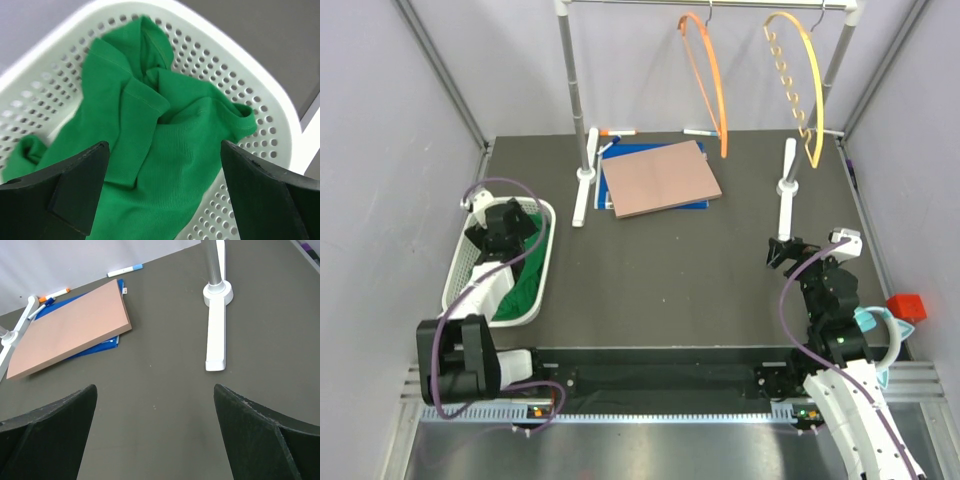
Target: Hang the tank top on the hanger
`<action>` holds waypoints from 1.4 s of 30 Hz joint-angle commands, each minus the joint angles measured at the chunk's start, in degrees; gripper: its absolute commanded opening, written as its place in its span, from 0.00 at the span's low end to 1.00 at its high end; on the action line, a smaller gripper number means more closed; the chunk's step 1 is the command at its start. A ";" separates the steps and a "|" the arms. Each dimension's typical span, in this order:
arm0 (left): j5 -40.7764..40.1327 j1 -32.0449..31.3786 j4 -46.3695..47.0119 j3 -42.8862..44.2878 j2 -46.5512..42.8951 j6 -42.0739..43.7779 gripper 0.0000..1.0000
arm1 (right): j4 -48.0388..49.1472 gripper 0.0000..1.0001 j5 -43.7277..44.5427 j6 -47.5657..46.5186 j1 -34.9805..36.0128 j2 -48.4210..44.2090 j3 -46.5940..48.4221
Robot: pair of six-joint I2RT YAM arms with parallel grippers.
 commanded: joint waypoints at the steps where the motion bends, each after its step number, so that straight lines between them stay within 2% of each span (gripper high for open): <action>1: 6.71 2.71 4.29 0.40 5.31 -2.57 0.95 | 1.00 1.00 -0.42 0.73 -0.40 0.13 1.51; 5: 10.15 3.69 4.99 0.23 7.78 -3.72 0.79 | 0.65 0.99 -0.60 0.73 -0.40 -0.48 1.33; 8: 11.29 3.77 5.79 -0.12 8.75 -3.46 0.72 | 0.73 1.00 -0.51 0.73 -0.49 -0.83 1.25; 11: 12.08 3.77 5.88 0.05 9.80 -3.28 0.60 | 0.65 1.00 -0.51 0.90 -0.40 -0.75 1.25; 12: 12.52 3.69 6.05 0.14 10.07 -3.10 0.51 | 0.64 0.99 -0.51 0.82 -0.40 -0.75 1.16; 15: 13.40 3.77 6.14 0.14 10.42 -3.01 0.38 | 0.47 1.00 -0.60 0.91 -0.40 -0.84 1.16; 21: 13.05 3.86 5.87 0.84 12.17 -3.01 0.38 | 0.12 1.00 -0.69 0.99 -0.40 -2.15 1.16; 23: 14.45 3.77 6.66 1.28 13.32 -3.01 0.35 | -0.06 1.00 -0.86 1.00 -0.40 -2.50 1.25; 25: 15.07 3.77 6.84 1.72 14.90 -2.84 0.29 | -0.14 1.00 -0.95 1.08 -0.40 -2.77 1.07; 26: 15.25 3.69 6.84 2.16 15.25 -2.49 0.17 | -0.23 1.00 -1.12 1.08 -0.40 -2.94 1.16; 28: 15.95 3.77 6.67 2.34 15.61 -2.22 0.03 | -0.23 1.00 -1.21 1.17 -0.40 -3.12 1.16; 29: 15.86 3.77 6.58 2.25 15.26 -2.31 0.00 | -0.23 1.00 -1.21 1.08 -0.40 -3.12 1.07; 32: 15.69 3.69 6.14 1.03 10.00 -2.92 0.00 | -0.23 1.00 -1.21 1.08 -0.49 -3.21 1.16; 39: 11.47 3.77 1.40 0.66 -16.52 -4.68 0.00 | -0.32 1.00 -0.95 1.00 -0.49 -2.86 1.25; 42: 12.34 3.60 -1.23 2.94 -21.99 -4.86 0.00 | -0.50 1.00 -0.95 0.99 -0.40 -2.60 1.33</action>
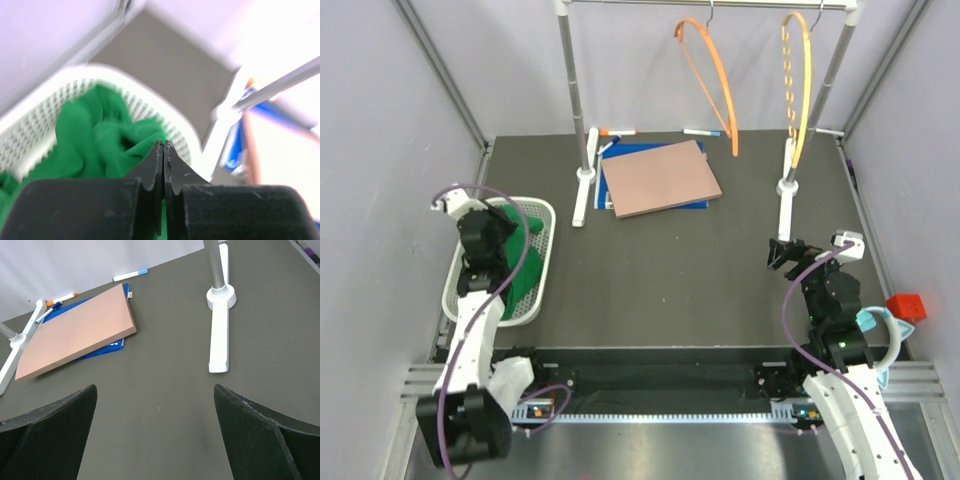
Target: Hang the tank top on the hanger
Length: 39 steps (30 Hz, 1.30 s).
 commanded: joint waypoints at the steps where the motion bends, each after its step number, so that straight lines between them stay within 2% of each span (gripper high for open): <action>1: 0.34 0.21 -2.18 3.91 -7.36 -1.03 0.00 | 0.70 1.00 -0.36 0.51 -0.40 0.05 1.42; 8: 10.01 0.12 -1.05 10.77 -11.50 -1.13 0.00 | 0.00 1.00 -0.10 0.60 -0.40 0.05 1.69; 9: 14.11 0.12 0.78 11.73 -11.41 -1.12 0.00 | -0.09 1.00 -0.18 0.60 -0.40 -0.04 1.86; 17: 25.30 -0.67 -0.34 30.01 -2.46 -2.09 0.00 | -1.14 1.00 -0.18 0.95 -0.40 -0.39 2.30; 23: 25.67 -8.04 -2.00 39.50 2.37 0.63 0.00 | -1.40 1.00 -0.27 1.22 -0.40 0.58 3.00; 26: 22.34 -18.99 -4.03 43.81 4.92 4.67 0.00 | -1.40 0.99 -0.45 1.39 -0.49 1.28 3.27; 28: 20.31 -23.32 -5.60 44.96 5.81 6.86 0.00 | -1.40 1.00 -0.36 1.30 -0.40 1.63 3.27; 33: 16.45 -35.18 -6.14 41.81 7.75 8.19 0.00 | -2.45 1.00 -0.45 1.48 -0.49 2.07 3.79; 38: 13.36 -46.35 0.78 23.46 8.79 6.70 0.00 | -2.90 1.00 -0.45 2.01 -0.40 1.81 3.01; 39: 14.84 -47.24 2.46 18.56 9.76 6.44 0.23 | -2.73 1.00 -0.45 2.01 -0.40 1.81 2.83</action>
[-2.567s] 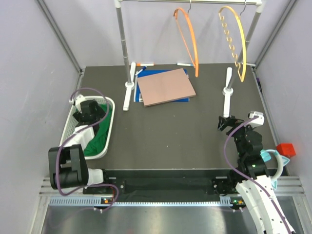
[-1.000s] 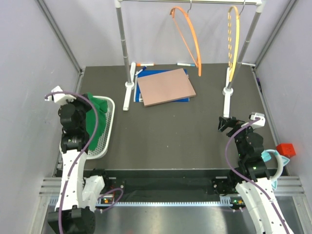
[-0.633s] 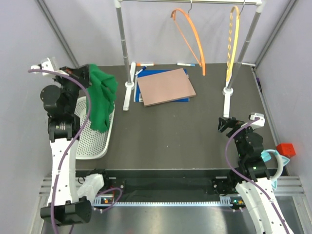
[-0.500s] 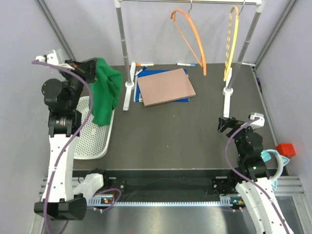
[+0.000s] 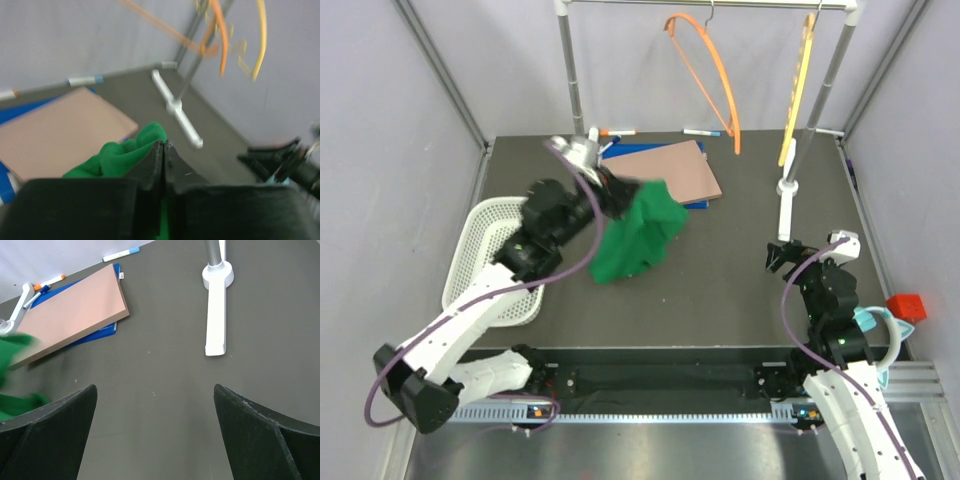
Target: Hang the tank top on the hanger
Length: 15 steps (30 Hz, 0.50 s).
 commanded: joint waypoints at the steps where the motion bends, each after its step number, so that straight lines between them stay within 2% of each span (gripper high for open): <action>1: 0.97 -5.65 7.14 -13.53 4.04 -0.36 0.40 | 0.73 1.00 -0.71 1.02 -0.49 0.23 2.33; 3: 0.73 -7.59 5.24 -15.29 8.08 0.69 0.67 | 1.17 1.00 -1.32 1.11 -0.40 0.67 1.80; 4: -4.06 -8.29 2.35 -15.39 8.96 2.26 0.81 | 1.34 1.00 -1.94 1.03 -0.40 1.37 1.71; 6: -9.72 -9.35 1.44 -17.74 7.75 2.97 0.87 | 2.22 0.99 -3.60 -0.38 -0.40 2.69 1.54; 7: -11.39 -9.35 1.70 -18.98 6.35 3.76 0.97 | 2.57 0.98 -4.92 -0.38 -0.49 4.26 1.71; 12: -18.51 -9.26 2.41 -27.14 -3.33 3.60 0.99 | 8.27 0.94 -8.45 0.76 1.52 8.49 0.31; 15: -26.07 -9.18 -0.56 -30.49 -4.83 0.18 0.99 | 13.62 0.92 -8.45 2.60 7.66 10.95 -0.84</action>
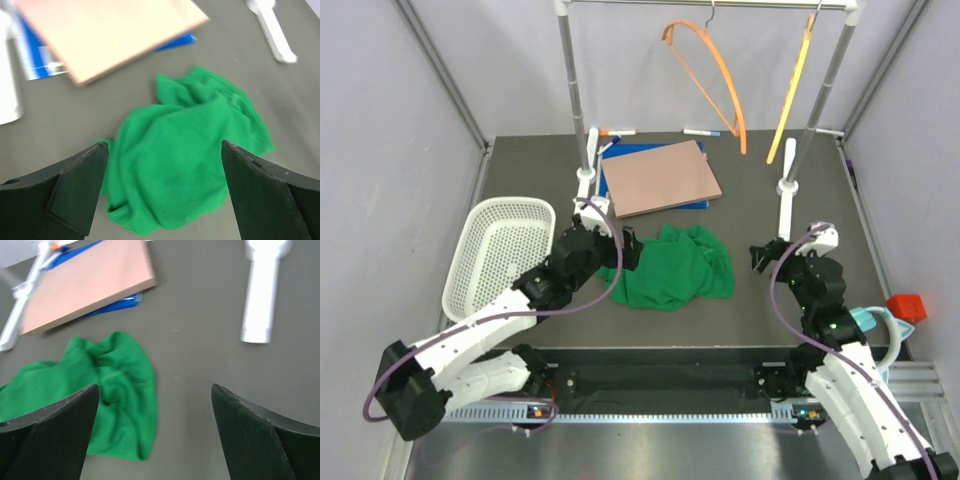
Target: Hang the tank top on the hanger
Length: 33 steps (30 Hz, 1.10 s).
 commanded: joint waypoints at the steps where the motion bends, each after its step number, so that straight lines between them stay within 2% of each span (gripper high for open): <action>1: -12.98 0.07 -1.18 -4.54 -2.62 -3.37 0.99 | 11.07 0.93 -0.39 2.34 8.44 3.52 -0.84; 2: -13.79 0.16 -1.98 -5.07 -2.79 -3.90 0.99 | 12.03 0.93 1.46 3.04 13.59 4.41 -0.93; 5: -11.69 0.24 -3.66 -7.44 -3.23 -6.45 0.97 | 14.50 0.93 7.88 5.06 22.22 8.80 -0.40; 12: -6.59 0.24 -5.07 -14.20 -5.43 -13.13 0.88 | 20.83 0.93 11.31 9.29 30.95 16.36 -0.58; 13: -5.46 0.24 -4.98 -14.65 -5.78 -13.92 0.84 | 21.09 0.93 12.10 9.46 31.48 17.59 -0.57; 18: -7.20 0.24 -6.92 -16.31 -4.64 -14.37 0.81 | 21.36 0.93 13.69 11.22 34.12 20.06 -0.84; 27: -2.72 0.24 2.66 -20.62 -2.97 -15.60 0.67 | 25.05 0.94 13.78 15.97 35.62 23.31 -3.65; 33: -3.34 0.24 7.32 -21.86 -0.17 -14.55 0.64 | 25.05 0.94 14.22 16.41 35.79 23.75 -4.09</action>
